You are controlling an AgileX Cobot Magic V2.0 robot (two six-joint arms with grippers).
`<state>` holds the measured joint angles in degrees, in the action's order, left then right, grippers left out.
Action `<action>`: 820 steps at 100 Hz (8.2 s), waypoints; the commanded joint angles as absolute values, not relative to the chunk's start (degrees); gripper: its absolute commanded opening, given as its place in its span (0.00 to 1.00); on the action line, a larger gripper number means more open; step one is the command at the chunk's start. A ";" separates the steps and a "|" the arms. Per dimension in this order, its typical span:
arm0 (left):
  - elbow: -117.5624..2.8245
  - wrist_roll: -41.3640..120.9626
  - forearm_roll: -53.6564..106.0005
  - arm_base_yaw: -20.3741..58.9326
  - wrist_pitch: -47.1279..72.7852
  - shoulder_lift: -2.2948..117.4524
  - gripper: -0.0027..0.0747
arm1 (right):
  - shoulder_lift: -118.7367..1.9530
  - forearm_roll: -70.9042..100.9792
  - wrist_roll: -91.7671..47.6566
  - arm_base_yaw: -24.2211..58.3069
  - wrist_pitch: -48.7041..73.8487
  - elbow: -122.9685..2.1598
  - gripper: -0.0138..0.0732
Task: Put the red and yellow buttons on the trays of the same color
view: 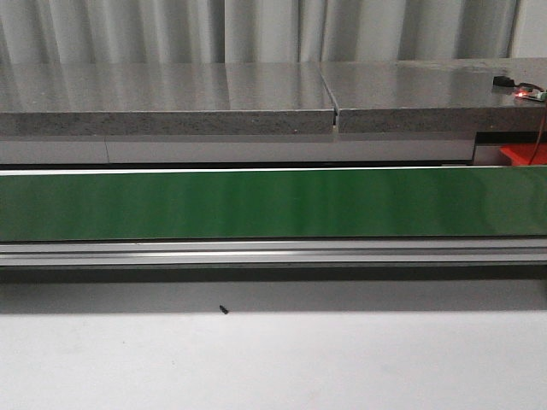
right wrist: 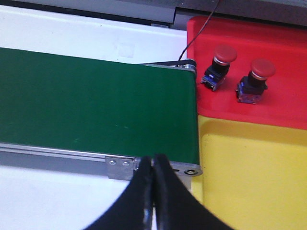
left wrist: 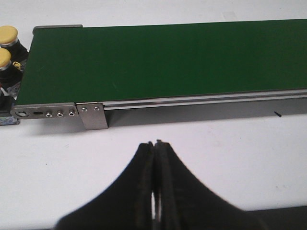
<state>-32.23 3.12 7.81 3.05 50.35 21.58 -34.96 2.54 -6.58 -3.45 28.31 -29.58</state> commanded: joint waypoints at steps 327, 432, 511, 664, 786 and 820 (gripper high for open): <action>-75.55 0.00 11.20 -31.98 53.97 99.16 0.75 | -32.67 0.96 -5.25 -1.62 25.08 -29.34 0.08; -76.18 4.96 15.26 -31.74 50.18 93.37 0.23 | -32.67 0.96 -5.25 -1.62 25.08 -29.34 0.08; -76.99 9.32 20.18 -17.04 47.26 93.75 0.74 | -32.67 0.96 -5.25 -1.62 25.08 -29.34 0.08; -76.16 15.09 18.59 -37.51 40.34 104.61 0.79 | -32.67 0.96 -5.25 -1.62 25.08 -29.34 0.08; -76.05 15.09 16.84 -23.79 41.32 91.41 0.32 | -32.67 0.96 -5.25 -1.62 25.08 -29.34 0.08; -76.05 15.09 17.11 -18.81 42.01 94.20 0.34 | -32.67 0.96 -5.25 -1.62 25.08 -29.34 0.08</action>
<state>-74.43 15.07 15.83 -19.58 43.49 96.31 -32.79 1.58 -4.91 -1.74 28.69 -27.79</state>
